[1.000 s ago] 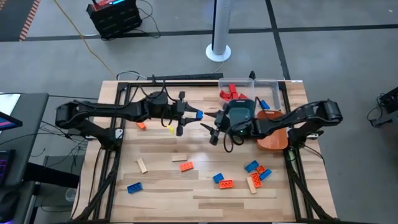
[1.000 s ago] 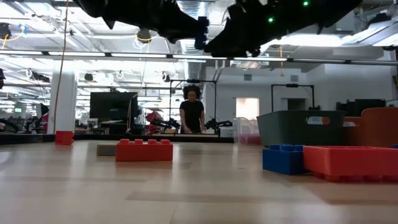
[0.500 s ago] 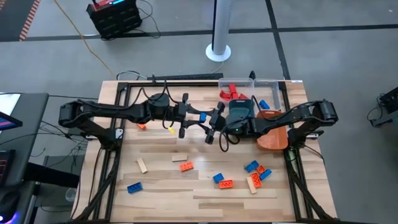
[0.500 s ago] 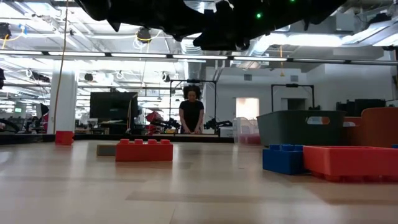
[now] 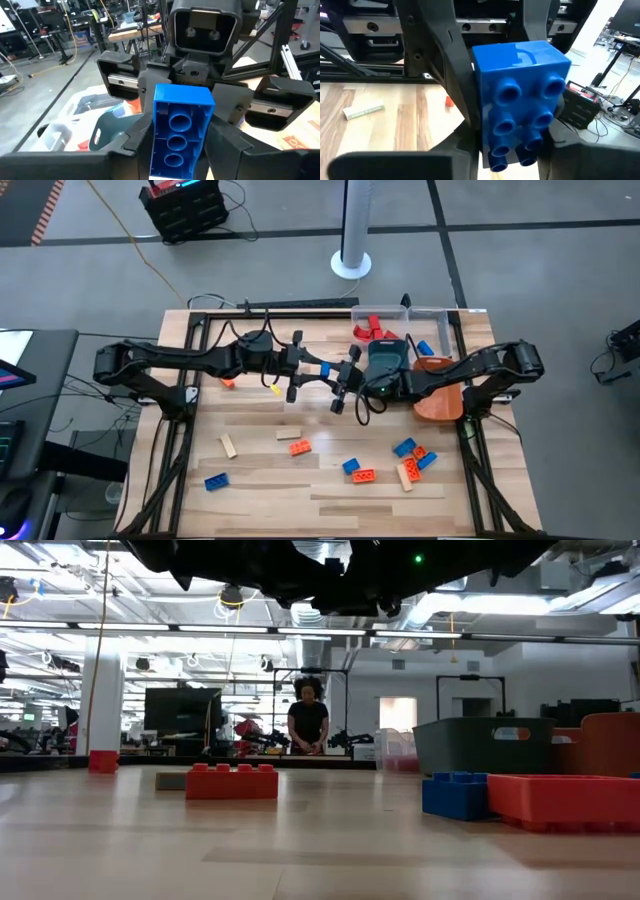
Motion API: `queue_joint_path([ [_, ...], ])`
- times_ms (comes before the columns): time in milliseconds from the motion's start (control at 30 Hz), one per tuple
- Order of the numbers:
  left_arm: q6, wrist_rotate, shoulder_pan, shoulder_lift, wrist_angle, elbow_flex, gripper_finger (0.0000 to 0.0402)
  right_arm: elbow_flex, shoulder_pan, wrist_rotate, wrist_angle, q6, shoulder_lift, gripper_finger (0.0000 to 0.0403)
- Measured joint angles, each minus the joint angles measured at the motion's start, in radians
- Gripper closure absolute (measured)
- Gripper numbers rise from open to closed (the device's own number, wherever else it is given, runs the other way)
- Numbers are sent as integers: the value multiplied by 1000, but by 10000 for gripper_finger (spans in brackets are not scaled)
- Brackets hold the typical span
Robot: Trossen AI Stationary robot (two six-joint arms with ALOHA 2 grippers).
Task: Sort blocks
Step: Put the 8 stud blue game piece into the right transparent bin
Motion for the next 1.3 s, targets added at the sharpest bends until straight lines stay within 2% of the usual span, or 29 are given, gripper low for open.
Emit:
queue_joint_path([
  [67, -9, -3, 0, 0, -7, 0, 256, 0, 0, 0, -2, 0, 0, 287],
  [167, -39, -60, -1, 0, -26, 0, 233, 0, 0, -1, -12, -12, 0, 287],
  [233, -37, -75, 0, 0, -51, 2, 208, 0, 1, 1, -25, -10, 0, 287],
  [367, -32, -133, 2, -13, -211, 48, 150, 2, 1, 16, -134, 34, -39, 277],
  [467, -13, -190, 0, -25, -406, 93, 119, 24, -2, 84, -346, 88, -109, 272],
  [600, -32, -211, -19, -32, -557, 120, 108, 42, -41, 243, -658, 202, -218, 270],
  [667, -55, -210, -37, -32, -574, 116, 108, 42, -93, 302, -813, 279, -267, 270],
  [767, -73, -209, -68, -32, -582, 80, 107, 42, -220, 309, -1020, 439, -316, 269],
  [833, -88, -209, -93, -32, -547, 41, 107, 42, -327, 285, -1150, 549, -328, 268],
  [933, -109, -208, -135, -33, -507, -13, 114, 42, -491, 187, -1306, 640, -324, 268],
  [1133, -150, -214, -224, -77, -564, -55, 136, 17, -728, 71, -1374, 590, -259, 266],
  [1300, -201, -327, -292, -117, -697, -55, 143, 16, -872, -95, -1383, 493, -159, 254],
])
